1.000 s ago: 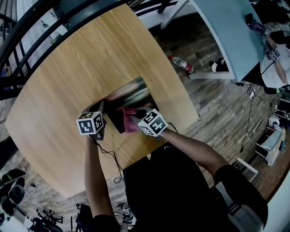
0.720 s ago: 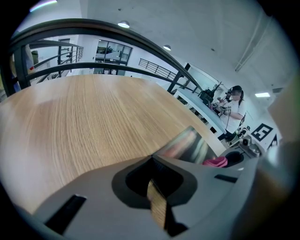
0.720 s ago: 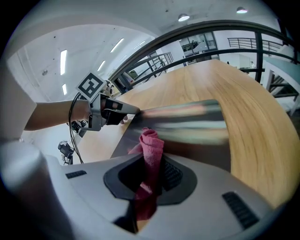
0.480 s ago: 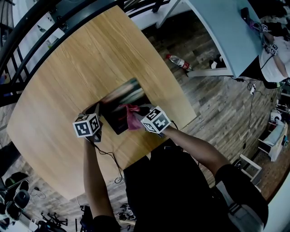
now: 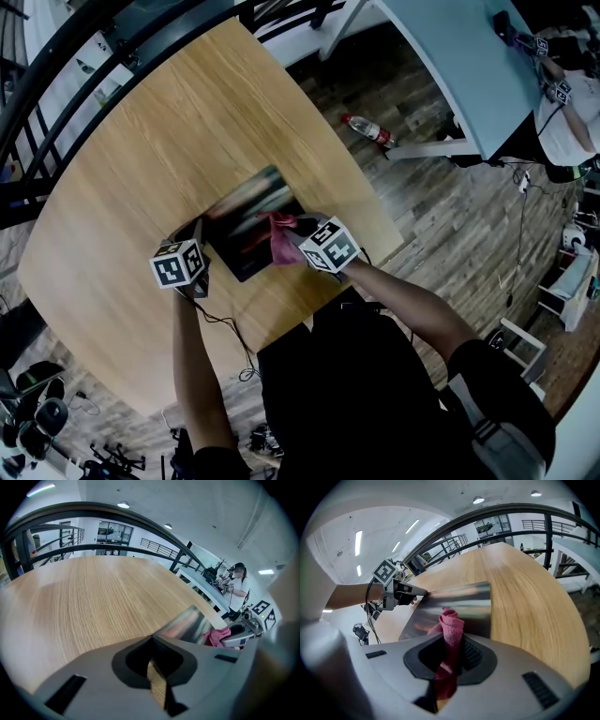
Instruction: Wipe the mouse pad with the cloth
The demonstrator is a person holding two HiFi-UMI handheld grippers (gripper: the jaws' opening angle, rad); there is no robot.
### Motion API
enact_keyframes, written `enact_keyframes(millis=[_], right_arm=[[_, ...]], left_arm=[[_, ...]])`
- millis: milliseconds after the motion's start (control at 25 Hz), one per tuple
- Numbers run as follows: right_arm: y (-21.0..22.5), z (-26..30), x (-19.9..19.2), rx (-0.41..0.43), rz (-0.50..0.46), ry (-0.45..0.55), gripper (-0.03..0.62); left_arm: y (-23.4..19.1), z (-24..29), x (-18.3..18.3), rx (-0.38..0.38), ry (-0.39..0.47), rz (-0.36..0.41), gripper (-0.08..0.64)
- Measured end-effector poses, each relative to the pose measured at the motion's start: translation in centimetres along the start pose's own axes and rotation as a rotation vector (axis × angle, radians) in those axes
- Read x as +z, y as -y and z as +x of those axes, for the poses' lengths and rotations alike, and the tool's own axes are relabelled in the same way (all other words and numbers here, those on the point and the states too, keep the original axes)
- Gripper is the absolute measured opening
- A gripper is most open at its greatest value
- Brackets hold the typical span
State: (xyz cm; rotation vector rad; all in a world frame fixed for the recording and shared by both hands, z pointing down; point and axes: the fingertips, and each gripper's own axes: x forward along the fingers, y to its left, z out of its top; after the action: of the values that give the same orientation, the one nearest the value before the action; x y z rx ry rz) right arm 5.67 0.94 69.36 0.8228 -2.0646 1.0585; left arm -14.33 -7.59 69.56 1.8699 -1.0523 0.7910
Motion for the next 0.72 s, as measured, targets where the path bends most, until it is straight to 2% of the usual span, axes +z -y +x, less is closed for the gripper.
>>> enact_keyframes(millis=[720], right_arm=[[3.2,-1.9,-0.4,-0.042,0.012,-0.002,0.067]], left_arm=[[-0.1,0.2,0.1,0.034,-0.002,-0.025,0.023]])
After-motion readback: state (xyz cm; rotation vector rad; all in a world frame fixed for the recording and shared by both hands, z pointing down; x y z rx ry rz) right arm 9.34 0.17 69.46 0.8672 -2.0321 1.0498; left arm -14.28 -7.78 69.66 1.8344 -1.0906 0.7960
